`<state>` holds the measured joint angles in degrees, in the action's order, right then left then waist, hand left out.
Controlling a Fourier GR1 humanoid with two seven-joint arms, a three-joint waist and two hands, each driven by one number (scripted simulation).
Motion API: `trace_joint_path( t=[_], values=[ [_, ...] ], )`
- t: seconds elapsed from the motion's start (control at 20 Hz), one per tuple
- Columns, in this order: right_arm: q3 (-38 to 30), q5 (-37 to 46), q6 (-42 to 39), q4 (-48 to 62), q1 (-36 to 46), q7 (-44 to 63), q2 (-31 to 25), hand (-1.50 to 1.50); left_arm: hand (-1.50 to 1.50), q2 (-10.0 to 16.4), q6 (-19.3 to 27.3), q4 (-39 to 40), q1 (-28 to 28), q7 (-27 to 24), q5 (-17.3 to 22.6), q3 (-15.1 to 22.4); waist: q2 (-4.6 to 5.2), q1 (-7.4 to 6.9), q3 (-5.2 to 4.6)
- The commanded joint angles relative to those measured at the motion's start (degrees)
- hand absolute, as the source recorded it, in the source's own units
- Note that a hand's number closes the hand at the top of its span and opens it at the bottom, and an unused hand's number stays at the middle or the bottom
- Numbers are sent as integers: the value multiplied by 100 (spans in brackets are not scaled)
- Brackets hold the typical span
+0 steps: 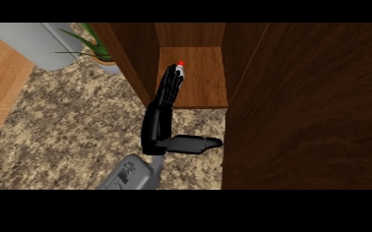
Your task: Pick up the bottled water, place it into the cabinet and close the cabinet
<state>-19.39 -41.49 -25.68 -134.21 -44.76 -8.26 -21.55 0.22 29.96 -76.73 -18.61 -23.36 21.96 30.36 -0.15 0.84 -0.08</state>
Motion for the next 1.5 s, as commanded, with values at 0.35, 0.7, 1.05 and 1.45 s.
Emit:
trace_joint_path(
  t=[0.35,0.7,1.05,1.45],
  values=[
    [-9,67,-286,-1045,-248,435,-67,150,150,387,-729,-1103,1424,-286,-58,838,-8,-30,0],
    [193,296,-686,-1179,-480,468,-130,150,150,1728,-1367,-2250,2651,-468,222,519,-27,-69,-4],
    [872,652,-1479,-1206,-340,473,-400,150,150,2551,-1676,-2705,2861,-267,604,-338,-36,-77,-3],
    [1150,850,-1368,-1732,-148,460,-362,150,-150,3126,-2369,-3305,3468,-372,1445,-1051,-68,-87,-34]
  ],
)
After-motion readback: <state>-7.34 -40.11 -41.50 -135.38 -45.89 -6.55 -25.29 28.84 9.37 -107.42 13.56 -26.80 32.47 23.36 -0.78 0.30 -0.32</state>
